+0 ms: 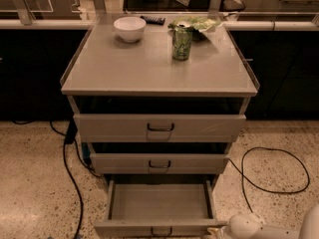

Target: Close bottom drawer

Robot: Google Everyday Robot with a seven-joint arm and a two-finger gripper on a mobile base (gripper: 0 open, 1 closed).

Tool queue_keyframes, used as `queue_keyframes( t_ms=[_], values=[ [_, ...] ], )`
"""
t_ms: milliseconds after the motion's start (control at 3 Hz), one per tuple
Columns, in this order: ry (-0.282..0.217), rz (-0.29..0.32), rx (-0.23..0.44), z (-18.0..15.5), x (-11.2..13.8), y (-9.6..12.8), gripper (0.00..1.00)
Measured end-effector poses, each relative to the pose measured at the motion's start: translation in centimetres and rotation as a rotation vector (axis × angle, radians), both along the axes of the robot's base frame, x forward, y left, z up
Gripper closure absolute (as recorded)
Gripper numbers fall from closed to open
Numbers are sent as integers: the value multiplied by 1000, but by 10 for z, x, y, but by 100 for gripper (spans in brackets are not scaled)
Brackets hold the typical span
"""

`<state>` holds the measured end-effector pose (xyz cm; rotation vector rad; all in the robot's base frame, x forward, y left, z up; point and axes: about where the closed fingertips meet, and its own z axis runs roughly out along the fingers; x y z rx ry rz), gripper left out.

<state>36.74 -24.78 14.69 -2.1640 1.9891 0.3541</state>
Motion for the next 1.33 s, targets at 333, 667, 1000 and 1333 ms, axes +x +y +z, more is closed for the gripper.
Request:
queue_keyframes(
  t_ms=[333, 667, 1000, 1333],
  values=[
    [49, -125, 89, 6, 27, 9, 0],
    [91, -216, 158, 11, 53, 20, 0],
    [143, -307, 268, 15, 84, 38, 0],
    [144, -304, 269, 13, 85, 39, 0]
  ],
)
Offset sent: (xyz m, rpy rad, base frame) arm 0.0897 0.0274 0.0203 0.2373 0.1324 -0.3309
